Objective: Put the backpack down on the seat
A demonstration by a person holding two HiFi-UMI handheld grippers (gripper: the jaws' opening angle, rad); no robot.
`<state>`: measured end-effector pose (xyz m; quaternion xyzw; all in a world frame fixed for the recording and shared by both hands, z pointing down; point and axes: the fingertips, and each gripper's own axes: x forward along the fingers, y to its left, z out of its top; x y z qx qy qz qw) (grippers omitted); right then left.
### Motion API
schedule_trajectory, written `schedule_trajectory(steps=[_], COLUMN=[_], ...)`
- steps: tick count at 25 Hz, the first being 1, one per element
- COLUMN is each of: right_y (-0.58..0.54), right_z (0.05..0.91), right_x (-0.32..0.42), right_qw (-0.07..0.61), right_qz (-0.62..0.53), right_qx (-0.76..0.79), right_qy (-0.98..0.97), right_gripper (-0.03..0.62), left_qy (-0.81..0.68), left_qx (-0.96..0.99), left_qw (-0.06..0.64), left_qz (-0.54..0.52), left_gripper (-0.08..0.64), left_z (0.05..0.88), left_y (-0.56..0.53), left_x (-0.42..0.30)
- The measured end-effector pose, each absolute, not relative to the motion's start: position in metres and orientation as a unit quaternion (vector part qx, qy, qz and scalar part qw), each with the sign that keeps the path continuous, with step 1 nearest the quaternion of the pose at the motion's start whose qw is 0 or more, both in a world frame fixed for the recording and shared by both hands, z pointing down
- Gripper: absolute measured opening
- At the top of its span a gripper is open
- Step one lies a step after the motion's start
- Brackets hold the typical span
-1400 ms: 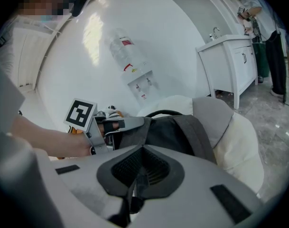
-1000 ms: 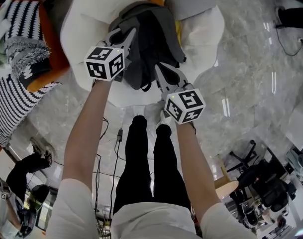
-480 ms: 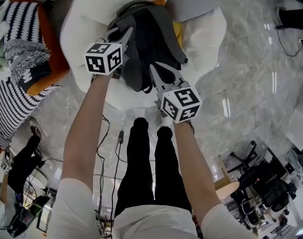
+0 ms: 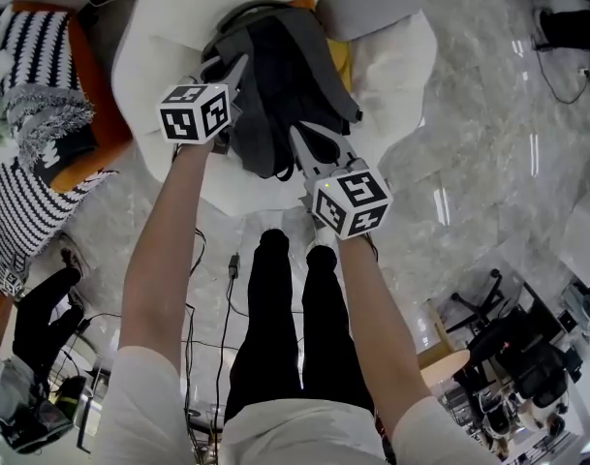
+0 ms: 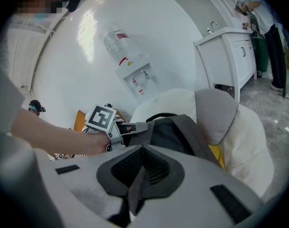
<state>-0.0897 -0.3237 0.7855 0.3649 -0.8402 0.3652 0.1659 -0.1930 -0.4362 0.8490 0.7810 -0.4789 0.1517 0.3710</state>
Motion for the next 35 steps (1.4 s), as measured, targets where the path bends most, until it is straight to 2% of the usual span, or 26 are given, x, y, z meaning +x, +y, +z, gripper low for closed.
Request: schedule_trajectory(steps=[12,17,23,35], right_y=[-0.319,-0.317,-0.317,-0.312], right_z=[0.793,0.789,0.780,0.748], right_x=[-0.078,-0.074,-0.070,-0.052], right_qw=[0.169,0.170,0.168,0.173], right_qz=[0.372,0.371,0.368,0.354], right_qx=[0.369,0.369,0.370,0.366], right_qy=[-0.835,-0.835,-0.837,-0.843], right_gripper=[0.024,0.025,0.023,0.025], left_qy=[-0.480,-0.481,-0.485,-0.501], left_qx=[0.773,0.769,0.761,0.746], left_qw=[0.374,0.376,0.381,0.385], left_qz=[0.181,0.192,0.202,0.211], left_gripper=[0.063,0.095,0.185,0.198], left_z=[0.864,0.861,0.857,0.833], left_y=[-0.436,-0.434,-0.429,-0.403], left_x=[-0.194,-0.188,-0.190,-0.195])
